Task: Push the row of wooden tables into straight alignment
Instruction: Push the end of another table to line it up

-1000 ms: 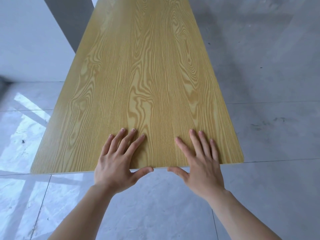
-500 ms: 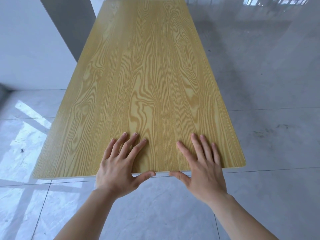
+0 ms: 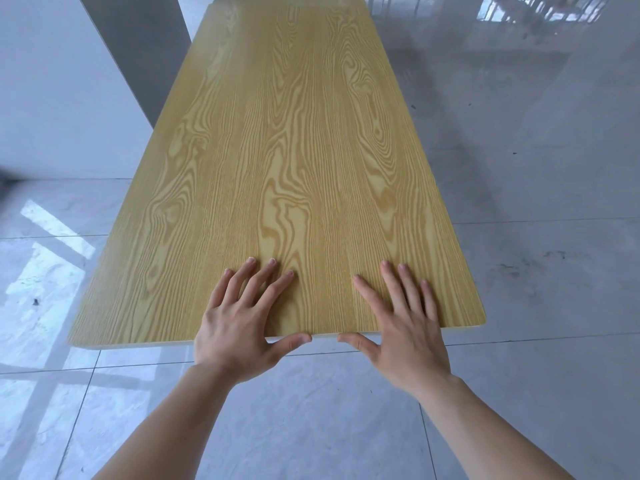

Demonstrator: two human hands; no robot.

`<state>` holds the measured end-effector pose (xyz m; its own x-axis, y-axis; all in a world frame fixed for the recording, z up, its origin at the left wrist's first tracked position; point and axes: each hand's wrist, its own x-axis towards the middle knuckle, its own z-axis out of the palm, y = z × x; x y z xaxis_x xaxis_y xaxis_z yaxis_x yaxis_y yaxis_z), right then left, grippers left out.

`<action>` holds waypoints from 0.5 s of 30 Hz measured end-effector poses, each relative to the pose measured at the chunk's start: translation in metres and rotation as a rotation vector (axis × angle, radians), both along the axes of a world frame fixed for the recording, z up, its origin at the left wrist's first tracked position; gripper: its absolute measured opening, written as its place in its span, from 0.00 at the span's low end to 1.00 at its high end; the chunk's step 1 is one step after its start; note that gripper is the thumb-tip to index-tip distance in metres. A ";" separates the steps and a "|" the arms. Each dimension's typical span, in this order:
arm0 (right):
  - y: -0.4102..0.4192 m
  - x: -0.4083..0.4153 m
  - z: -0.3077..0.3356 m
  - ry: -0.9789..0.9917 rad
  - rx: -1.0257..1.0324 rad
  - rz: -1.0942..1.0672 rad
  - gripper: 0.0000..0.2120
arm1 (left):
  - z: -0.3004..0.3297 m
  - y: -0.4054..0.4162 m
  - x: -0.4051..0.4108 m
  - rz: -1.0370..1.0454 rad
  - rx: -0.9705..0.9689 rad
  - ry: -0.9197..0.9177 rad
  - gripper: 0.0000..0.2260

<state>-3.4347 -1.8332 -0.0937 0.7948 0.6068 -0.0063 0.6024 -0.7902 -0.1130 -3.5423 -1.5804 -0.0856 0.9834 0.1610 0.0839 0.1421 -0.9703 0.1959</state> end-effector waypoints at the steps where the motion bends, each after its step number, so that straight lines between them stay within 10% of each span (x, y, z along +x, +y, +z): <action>1: 0.000 0.000 0.000 -0.002 -0.001 -0.001 0.43 | 0.000 0.000 0.000 -0.001 -0.004 -0.003 0.44; 15: -0.002 -0.007 0.029 0.077 -0.037 -0.003 0.42 | 0.018 -0.008 0.000 0.001 -0.110 0.017 0.43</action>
